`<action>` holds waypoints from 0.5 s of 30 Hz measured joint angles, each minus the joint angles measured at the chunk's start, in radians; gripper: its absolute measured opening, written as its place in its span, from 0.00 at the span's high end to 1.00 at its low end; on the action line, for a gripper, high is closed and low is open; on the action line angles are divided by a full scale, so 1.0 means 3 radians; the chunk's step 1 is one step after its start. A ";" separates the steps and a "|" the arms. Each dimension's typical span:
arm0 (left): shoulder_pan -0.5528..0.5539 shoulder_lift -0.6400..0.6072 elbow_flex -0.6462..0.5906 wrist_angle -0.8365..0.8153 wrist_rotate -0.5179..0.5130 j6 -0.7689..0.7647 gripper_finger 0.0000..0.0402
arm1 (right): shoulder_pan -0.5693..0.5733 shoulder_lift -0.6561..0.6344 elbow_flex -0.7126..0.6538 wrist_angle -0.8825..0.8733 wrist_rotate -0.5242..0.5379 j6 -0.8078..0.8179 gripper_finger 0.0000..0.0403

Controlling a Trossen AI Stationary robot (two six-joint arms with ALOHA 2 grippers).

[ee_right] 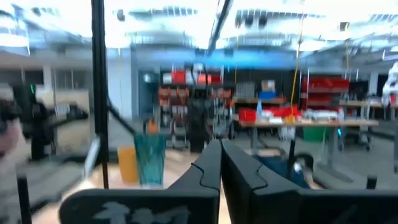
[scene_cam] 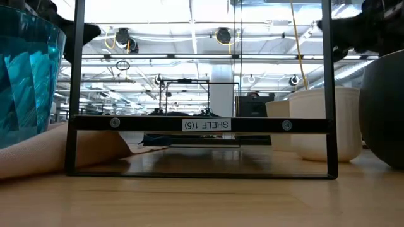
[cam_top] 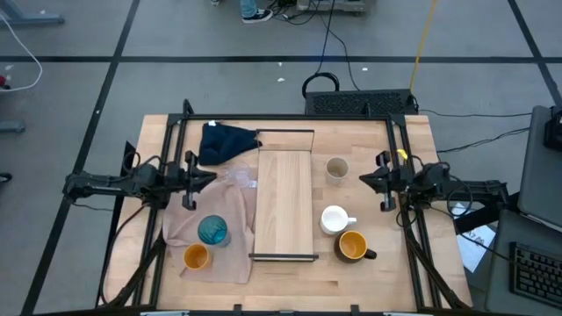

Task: Stack small to large cups/mugs on shelf
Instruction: Put the transparent glass on the shelf

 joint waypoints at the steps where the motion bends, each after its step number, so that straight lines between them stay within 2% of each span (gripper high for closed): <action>1: 0.0000 0.0000 0.0000 0.0014 0.0000 0.0002 0.89 | 0.0000 0.0000 0.0000 0.0080 0.0010 0.0035 0.99; 5: 0.0000 0.0001 0.0000 0.0031 -0.0003 0.0104 0.89 | 0.0000 0.0001 0.0024 0.0125 0.0179 0.0106 0.96; 10: 0.0000 0.0001 0.0000 0.0029 -0.0003 0.0007 0.88 | 0.0001 0.0006 0.0024 0.0052 0.0119 0.0280 0.92; 15: 0.0000 0.0001 0.0000 0.0024 -0.0003 -0.0097 0.88 | 0.0001 0.0064 0.0024 -0.0025 0.0082 0.0397 0.81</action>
